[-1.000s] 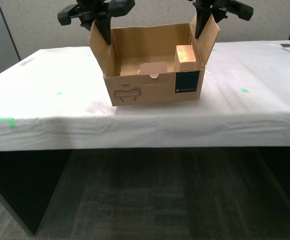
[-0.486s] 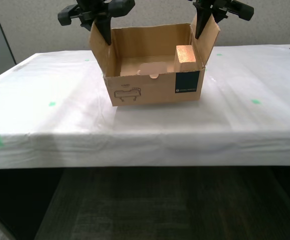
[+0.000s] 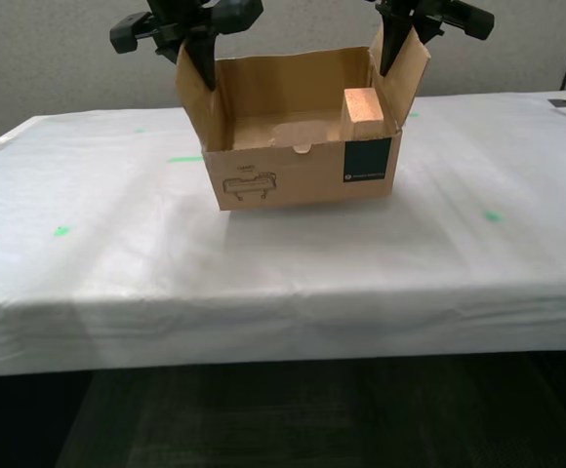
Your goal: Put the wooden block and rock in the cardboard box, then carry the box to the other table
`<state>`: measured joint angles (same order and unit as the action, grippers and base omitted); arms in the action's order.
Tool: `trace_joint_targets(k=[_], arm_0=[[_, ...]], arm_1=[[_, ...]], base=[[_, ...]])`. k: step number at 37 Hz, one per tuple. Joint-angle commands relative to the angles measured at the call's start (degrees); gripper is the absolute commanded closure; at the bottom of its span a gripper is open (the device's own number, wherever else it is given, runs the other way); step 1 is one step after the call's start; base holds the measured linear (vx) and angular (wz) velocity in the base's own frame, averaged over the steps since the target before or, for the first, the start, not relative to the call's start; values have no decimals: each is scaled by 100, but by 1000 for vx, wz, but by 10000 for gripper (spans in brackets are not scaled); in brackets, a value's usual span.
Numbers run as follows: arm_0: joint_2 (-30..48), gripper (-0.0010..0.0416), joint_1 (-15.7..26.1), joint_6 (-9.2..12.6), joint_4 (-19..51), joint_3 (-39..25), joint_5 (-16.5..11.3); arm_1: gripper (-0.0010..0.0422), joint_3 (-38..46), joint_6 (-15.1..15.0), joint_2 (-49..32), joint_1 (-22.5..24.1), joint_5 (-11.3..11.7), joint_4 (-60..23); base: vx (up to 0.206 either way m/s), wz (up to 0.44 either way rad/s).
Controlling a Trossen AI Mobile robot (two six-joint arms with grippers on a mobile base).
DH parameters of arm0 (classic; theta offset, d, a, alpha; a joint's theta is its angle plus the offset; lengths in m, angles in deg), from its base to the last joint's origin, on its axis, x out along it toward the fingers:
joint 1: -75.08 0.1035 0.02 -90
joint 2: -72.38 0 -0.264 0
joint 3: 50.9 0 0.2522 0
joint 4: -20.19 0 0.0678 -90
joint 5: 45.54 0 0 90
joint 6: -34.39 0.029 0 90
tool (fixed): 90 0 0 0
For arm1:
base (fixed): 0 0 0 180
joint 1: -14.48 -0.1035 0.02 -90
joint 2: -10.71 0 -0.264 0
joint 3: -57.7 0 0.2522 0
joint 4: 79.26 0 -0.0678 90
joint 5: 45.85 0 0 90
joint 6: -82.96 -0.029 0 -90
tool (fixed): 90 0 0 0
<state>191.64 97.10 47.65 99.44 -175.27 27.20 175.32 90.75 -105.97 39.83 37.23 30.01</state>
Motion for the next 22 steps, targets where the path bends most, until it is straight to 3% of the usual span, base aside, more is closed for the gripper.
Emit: trace_joint_targets(k=[1,10,22], arm_0=[[0,406,11,-44,-33,-11,-114],[0,406,11,-48,-52,-11,-116],[0,406,11,-308,-74,-11,-116]], arm_1=[[412,9,-22,2,13,-116,-28],[413,9,98,2,20,-114,-42],[413,7,308,2,17,-94,-94]], base=[[136,-75],[139,-54],[137,-33]])
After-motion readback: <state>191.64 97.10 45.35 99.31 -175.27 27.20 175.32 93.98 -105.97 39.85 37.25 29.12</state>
